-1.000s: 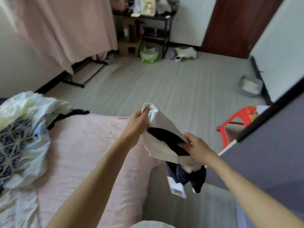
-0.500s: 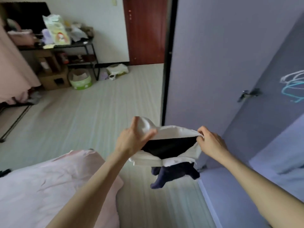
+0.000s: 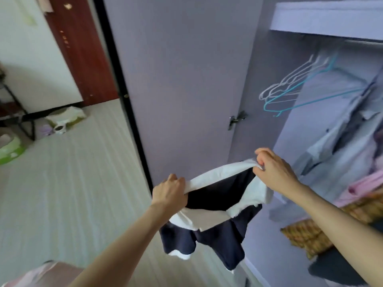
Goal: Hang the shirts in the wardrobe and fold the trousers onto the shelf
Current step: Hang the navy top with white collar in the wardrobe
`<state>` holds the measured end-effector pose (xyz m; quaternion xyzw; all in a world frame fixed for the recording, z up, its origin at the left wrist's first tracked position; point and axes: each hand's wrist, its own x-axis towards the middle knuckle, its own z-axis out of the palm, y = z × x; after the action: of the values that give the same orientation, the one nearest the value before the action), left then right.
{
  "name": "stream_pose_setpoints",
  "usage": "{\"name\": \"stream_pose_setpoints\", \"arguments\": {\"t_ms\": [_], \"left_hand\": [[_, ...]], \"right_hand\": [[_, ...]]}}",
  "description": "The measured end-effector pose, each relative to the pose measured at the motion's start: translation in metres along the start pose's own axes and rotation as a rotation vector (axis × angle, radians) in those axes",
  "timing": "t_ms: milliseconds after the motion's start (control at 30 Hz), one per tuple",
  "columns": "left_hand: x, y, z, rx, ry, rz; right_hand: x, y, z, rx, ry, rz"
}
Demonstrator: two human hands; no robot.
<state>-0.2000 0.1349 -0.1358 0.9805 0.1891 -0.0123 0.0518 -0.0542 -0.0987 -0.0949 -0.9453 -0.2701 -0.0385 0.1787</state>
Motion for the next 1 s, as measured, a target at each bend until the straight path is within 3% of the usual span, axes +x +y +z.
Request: {"name": "stream_pose_setpoints", "arguments": {"t_ms": [67, 133, 200, 300, 333, 433, 500, 567, 667, 733, 833, 1000], "left_hand": [[0.017, 0.018, 0.0, -0.047, -0.074, 0.088], [0.038, 0.036, -0.008, -0.163, -0.156, 0.107], [0.059, 0.052, -0.021, -0.291, -0.12, 0.099], [0.083, 0.079, -0.033, -0.499, 0.15, 0.039], [0.089, 0.086, -0.034, -0.521, 0.17, 0.041], [0.115, 0.104, -0.038, -0.471, -0.11, 0.091], [0.139, 0.111, -0.044, -0.511, -0.233, 0.075], [0.16, 0.12, -0.051, -0.427, -0.18, 0.09], [0.179, 0.131, -0.055, 0.136, 0.053, 0.212], [0.187, 0.142, -0.054, 0.355, 0.227, 0.295], [0.191, 0.151, -0.044, 0.302, 0.315, 0.309], [0.195, 0.161, -0.038, 0.037, 0.222, 0.234]], "right_hand": [[-0.004, 0.018, -0.005, -0.111, -0.26, 0.158], [-0.009, 0.033, -0.013, -0.138, -0.295, 0.258], [-0.011, 0.044, -0.018, -0.059, -0.066, 0.298], [-0.013, 0.053, -0.018, 0.035, 0.385, 0.341], [-0.01, 0.055, -0.017, 0.032, 0.408, 0.353], [0.008, 0.071, -0.017, 0.036, 0.166, 0.433], [0.025, 0.085, -0.021, 0.142, 0.143, 0.494], [0.045, 0.099, -0.024, 0.228, 0.185, 0.521], [0.069, 0.111, -0.028, 0.281, 0.158, 0.503], [0.085, 0.119, -0.031, 0.344, 0.197, 0.487], [0.1, 0.13, -0.034, 0.38, 0.242, 0.437], [0.115, 0.134, -0.033, 0.316, 0.241, 0.47]]}}
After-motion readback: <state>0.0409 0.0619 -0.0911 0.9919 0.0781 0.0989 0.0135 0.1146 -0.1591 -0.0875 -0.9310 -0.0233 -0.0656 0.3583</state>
